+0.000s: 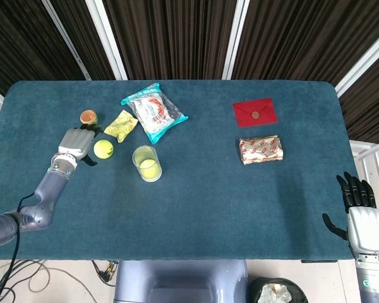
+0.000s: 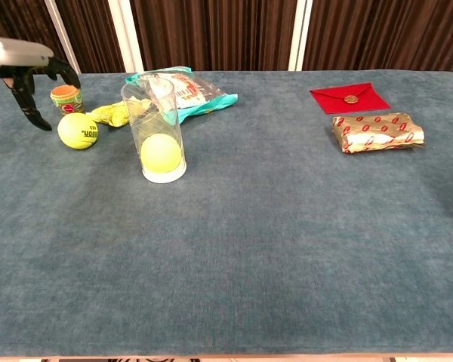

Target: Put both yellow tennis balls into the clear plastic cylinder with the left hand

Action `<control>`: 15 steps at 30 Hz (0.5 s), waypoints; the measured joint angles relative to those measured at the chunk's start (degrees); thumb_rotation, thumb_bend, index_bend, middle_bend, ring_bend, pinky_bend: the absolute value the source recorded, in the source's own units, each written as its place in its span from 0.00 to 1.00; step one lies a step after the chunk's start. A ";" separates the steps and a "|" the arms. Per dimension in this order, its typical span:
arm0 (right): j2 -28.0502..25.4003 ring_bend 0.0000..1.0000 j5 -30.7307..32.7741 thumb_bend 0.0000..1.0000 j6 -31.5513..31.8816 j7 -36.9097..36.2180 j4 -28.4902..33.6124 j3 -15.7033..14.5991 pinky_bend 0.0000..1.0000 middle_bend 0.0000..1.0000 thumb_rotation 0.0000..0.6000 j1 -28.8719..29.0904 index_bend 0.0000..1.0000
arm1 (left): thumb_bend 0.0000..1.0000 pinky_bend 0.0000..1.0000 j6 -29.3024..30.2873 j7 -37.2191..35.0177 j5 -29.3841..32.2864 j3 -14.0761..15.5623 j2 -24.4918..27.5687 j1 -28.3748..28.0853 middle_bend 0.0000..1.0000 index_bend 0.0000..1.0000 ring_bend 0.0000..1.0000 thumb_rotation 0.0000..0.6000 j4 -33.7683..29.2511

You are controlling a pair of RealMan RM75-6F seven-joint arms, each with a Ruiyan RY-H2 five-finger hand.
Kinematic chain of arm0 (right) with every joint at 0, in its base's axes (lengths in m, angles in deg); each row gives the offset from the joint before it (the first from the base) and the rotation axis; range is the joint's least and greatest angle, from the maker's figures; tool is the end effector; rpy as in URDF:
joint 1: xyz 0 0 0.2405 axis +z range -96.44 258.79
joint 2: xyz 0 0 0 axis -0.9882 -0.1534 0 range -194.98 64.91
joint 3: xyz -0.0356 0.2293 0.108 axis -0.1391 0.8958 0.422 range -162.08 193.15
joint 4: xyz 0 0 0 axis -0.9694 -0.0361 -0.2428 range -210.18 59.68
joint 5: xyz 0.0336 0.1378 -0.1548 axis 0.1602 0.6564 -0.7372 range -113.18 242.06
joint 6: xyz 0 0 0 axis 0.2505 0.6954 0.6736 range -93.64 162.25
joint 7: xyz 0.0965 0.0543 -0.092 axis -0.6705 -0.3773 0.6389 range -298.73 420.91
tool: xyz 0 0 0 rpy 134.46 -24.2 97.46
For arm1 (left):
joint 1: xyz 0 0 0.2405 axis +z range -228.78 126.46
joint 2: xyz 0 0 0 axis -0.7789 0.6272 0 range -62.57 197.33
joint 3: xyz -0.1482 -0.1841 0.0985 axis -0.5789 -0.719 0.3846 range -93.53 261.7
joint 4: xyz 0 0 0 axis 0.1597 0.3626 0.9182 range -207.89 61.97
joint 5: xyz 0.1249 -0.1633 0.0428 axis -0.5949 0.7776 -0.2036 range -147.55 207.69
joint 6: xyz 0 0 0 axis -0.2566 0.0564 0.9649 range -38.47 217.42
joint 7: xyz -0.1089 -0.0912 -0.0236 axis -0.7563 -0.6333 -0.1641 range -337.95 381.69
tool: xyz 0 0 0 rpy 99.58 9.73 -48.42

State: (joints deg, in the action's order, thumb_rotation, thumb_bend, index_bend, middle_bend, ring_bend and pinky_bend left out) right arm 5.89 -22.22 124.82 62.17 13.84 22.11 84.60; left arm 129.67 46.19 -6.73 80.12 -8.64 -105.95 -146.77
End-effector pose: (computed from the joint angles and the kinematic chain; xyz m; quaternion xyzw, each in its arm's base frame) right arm -0.3047 -0.1852 0.1477 0.5493 -0.3606 0.4418 0.6107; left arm -0.2108 0.4295 0.0675 -0.7245 -0.4022 -0.2025 0.5218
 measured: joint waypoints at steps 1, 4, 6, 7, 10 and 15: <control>0.05 0.02 -0.01 0.34 0.01 0.13 -0.05 0.02 0.00 0.02 1.00 0.02 0.00 | 0.01 0.30 -0.43 0.07 0.06 0.02 -0.86 -0.26 0.13 0.20 0.11 1.00 0.96; 0.20 0.02 0.05 0.34 -0.17 0.32 -0.14 -0.01 0.00 0.02 1.00 0.10 0.00 | 0.01 0.30 -1.15 0.83 0.09 0.24 -2.69 -1.03 0.13 0.20 0.11 1.00 2.79; 0.27 0.02 0.07 0.34 -0.22 0.45 -0.20 -0.03 0.00 0.02 1.00 0.14 0.00 | 0.01 0.30 -1.40 1.67 0.34 0.46 -3.60 -1.50 0.13 0.20 0.11 1.00 3.60; 0.28 0.02 0.05 0.34 -0.22 0.45 -0.20 -0.04 0.00 0.02 1.00 0.15 0.00 | 0.01 0.30 -1.49 2.23 0.65 0.58 -4.22 -1.80 0.14 0.20 0.11 1.00 4.10; 0.27 0.02 0.03 0.34 -0.12 0.39 -0.18 -0.06 0.00 0.02 1.00 0.10 0.00 | 0.01 0.30 -1.72 3.09 1.66 0.76 -5.76 -2.41 0.15 0.20 0.11 1.00 5.44; 0.13 0.02 0.17 0.34 0.07 0.12 -0.16 0.04 0.00 0.02 1.00 -0.02 0.00 | 0.04 0.31 -2.34 4.48 3.18 1.30 -8.06 -3.06 0.17 0.20 0.11 1.00 8.06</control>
State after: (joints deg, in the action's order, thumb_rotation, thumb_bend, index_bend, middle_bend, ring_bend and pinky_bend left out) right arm 6.03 -22.04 124.88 62.29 13.68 22.15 84.57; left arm 127.32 50.67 -3.55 81.43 -16.70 -109.01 -138.72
